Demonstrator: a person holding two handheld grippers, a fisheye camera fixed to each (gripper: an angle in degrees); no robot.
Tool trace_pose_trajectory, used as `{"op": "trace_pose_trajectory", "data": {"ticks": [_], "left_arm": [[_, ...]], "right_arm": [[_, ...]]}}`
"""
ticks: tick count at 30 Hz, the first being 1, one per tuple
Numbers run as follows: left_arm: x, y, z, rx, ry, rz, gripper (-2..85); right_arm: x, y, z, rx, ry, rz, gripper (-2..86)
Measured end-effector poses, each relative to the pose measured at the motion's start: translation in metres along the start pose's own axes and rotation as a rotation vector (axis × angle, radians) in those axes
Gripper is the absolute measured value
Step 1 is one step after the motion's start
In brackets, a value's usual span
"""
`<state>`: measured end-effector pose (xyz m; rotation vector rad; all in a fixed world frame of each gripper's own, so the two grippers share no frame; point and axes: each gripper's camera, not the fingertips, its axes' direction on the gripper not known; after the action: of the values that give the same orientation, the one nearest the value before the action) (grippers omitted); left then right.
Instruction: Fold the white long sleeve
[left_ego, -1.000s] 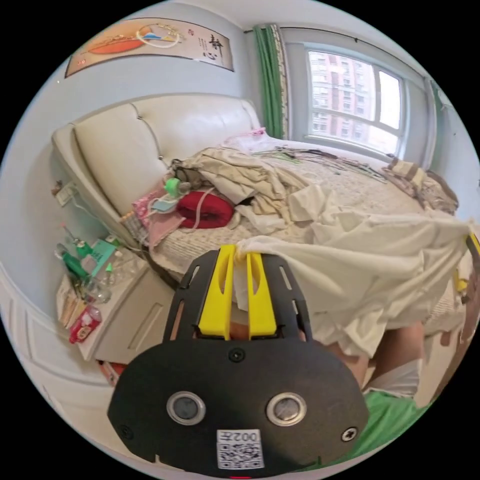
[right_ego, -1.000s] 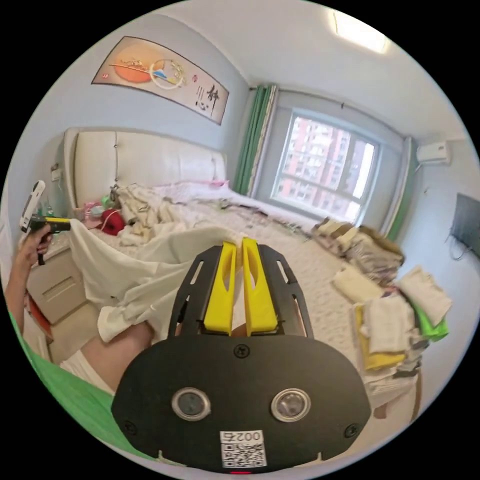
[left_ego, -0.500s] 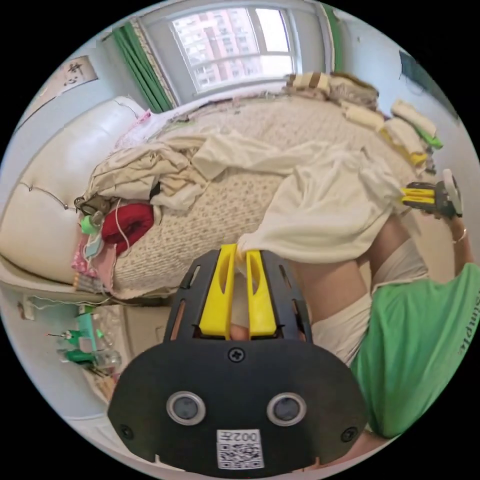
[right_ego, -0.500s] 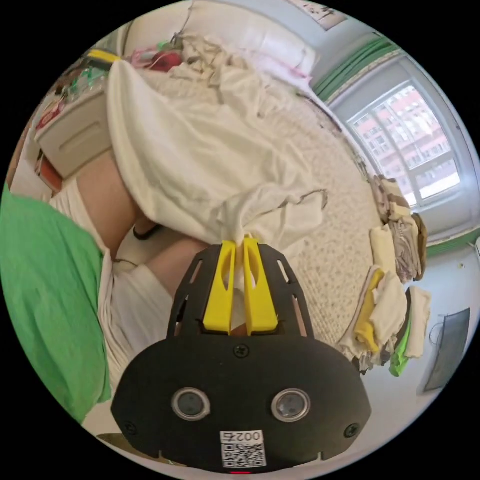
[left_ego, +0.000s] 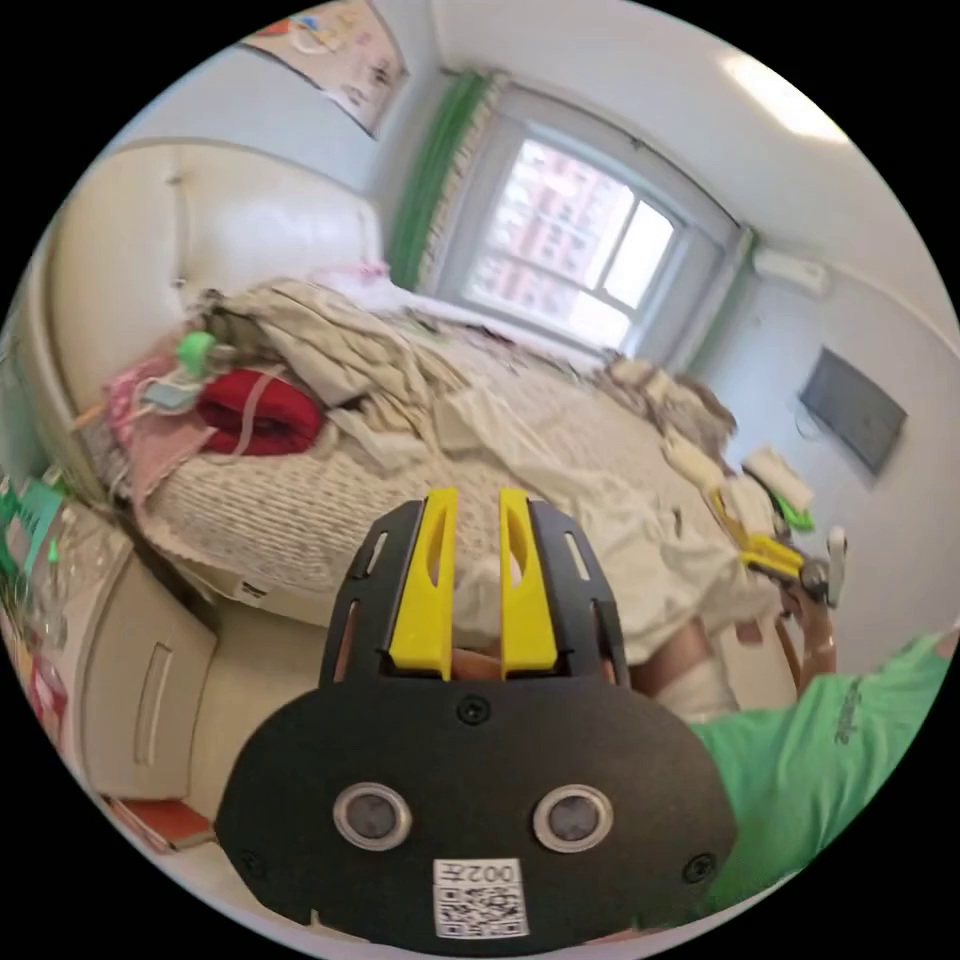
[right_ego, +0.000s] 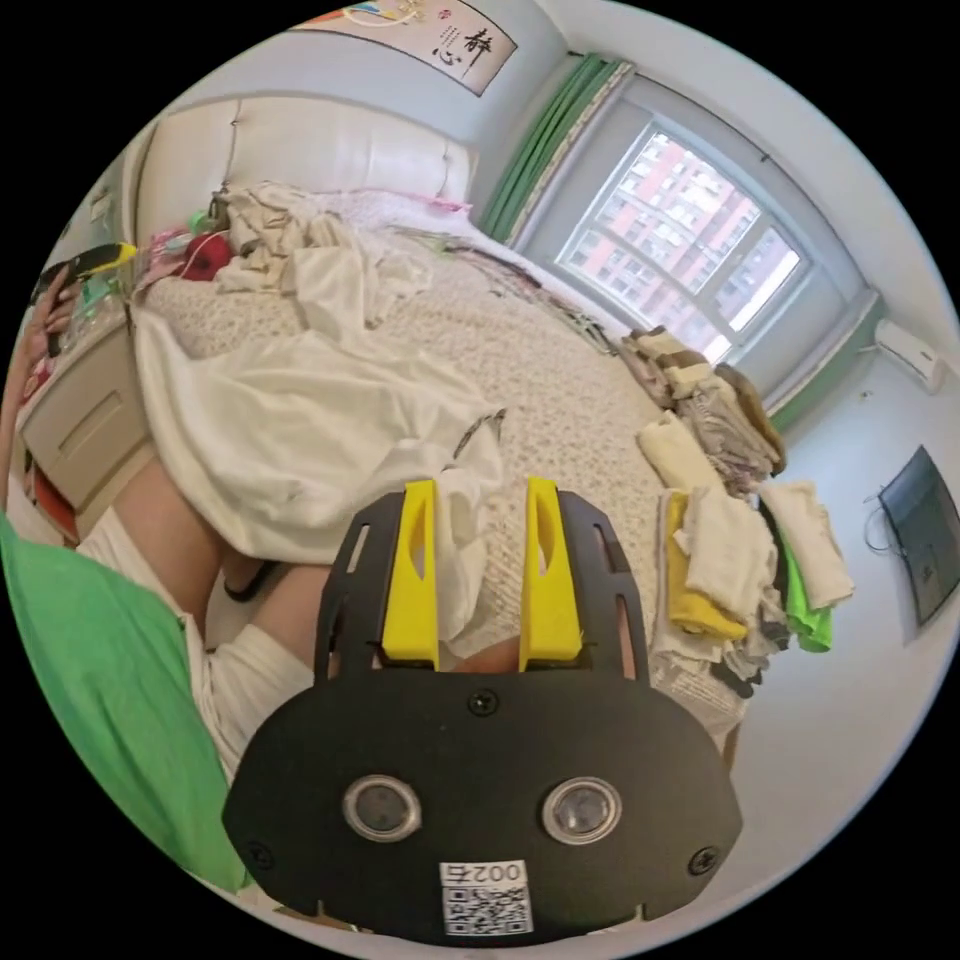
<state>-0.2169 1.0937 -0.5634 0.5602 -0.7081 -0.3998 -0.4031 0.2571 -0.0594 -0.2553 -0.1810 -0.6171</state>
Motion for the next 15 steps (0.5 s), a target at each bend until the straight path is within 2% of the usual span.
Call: {"op": "trace_pose_trajectory", "data": {"ticks": [2,5,7,12,15], "left_arm": [[-0.005,-0.001,-0.024,0.13,-0.017,-0.013,1.8],[-0.004,-0.003,-0.034,0.191,0.043,0.025,1.8],[-0.003,-0.004,-0.03,0.198,0.073,0.025,2.0],[0.004,-0.006,0.003,0.157,0.184,-0.005,2.0],[0.016,-0.007,0.025,0.122,0.249,-0.005,2.0]], "right_arm": [[0.008,-0.001,-0.009,0.08,-0.051,0.063,11.4],[0.028,0.006,-0.025,0.215,-0.149,0.175,10.4],[0.04,0.01,-0.019,0.219,-0.166,0.228,9.6],[0.038,0.028,0.052,-0.094,-0.223,0.169,8.8],[0.027,0.047,0.085,-0.235,-0.171,0.114,7.1]]}}
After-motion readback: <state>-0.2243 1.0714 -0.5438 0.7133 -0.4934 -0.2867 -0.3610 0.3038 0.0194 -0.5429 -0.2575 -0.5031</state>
